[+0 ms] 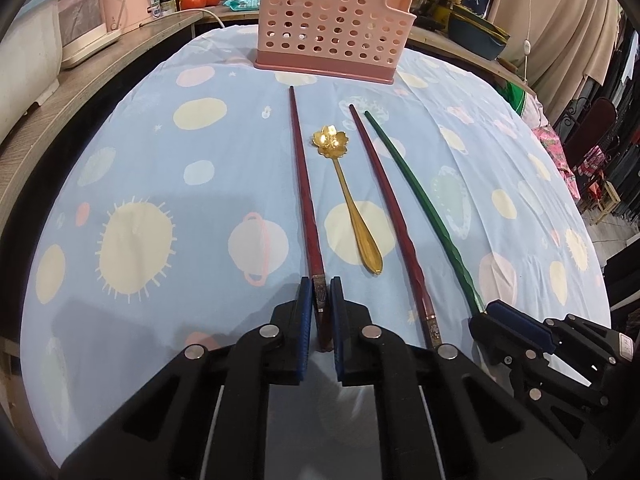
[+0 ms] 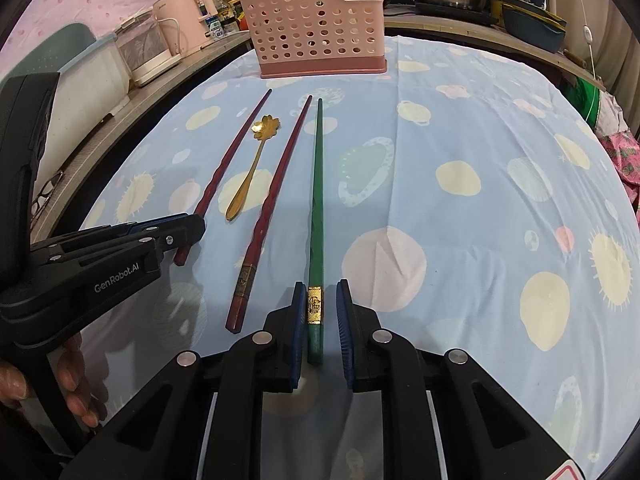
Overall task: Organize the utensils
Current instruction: 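Grasp a dark red chopstick with the left tool while the right tool grasps a green chopstick, then carry both chopsticks up and lower them into the pink holder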
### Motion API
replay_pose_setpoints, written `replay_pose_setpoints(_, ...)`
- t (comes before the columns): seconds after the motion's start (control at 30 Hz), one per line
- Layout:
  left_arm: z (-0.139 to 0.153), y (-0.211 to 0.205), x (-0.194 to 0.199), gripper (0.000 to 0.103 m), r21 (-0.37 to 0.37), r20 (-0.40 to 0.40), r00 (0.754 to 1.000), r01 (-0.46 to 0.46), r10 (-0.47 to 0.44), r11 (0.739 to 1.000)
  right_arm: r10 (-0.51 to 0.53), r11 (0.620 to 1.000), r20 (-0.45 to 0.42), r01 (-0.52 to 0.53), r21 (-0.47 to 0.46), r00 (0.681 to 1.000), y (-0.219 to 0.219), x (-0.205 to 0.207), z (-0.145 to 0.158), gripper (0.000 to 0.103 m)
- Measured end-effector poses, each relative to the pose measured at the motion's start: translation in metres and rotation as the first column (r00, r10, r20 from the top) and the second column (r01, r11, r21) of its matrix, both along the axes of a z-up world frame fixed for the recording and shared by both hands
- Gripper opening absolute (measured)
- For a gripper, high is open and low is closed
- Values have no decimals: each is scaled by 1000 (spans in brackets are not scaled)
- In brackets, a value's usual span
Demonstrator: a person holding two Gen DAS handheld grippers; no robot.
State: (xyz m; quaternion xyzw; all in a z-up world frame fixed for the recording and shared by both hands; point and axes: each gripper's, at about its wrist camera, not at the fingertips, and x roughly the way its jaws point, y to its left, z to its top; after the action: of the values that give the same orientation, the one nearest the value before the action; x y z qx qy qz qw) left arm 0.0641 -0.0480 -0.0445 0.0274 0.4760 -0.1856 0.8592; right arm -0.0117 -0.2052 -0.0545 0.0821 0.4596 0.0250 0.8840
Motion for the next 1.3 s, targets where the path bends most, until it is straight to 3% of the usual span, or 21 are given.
replay_pose_setpoints(0.13,4,2,-2,8,2,6,1000,-4,4,1000,1,1000,-3,-1,7,1000,0,0,0,8)
replay_pose_setpoints(0.63,46,24,-9,7,-42,89,994,-58,62,997,-12,999,55,10,35,998,-7,-10,26,7)
replay_pose_setpoints(0.93,82,34,-5,7,-93,152,984,-80,93,992,-34,998,159,24,60,987,-17,-11,67,7)
replay_pose_setpoints(1.3,124,43,16,7,-139,227,964,-108,138,984,-79,994,306,52,97,949,-38,4,128,7)
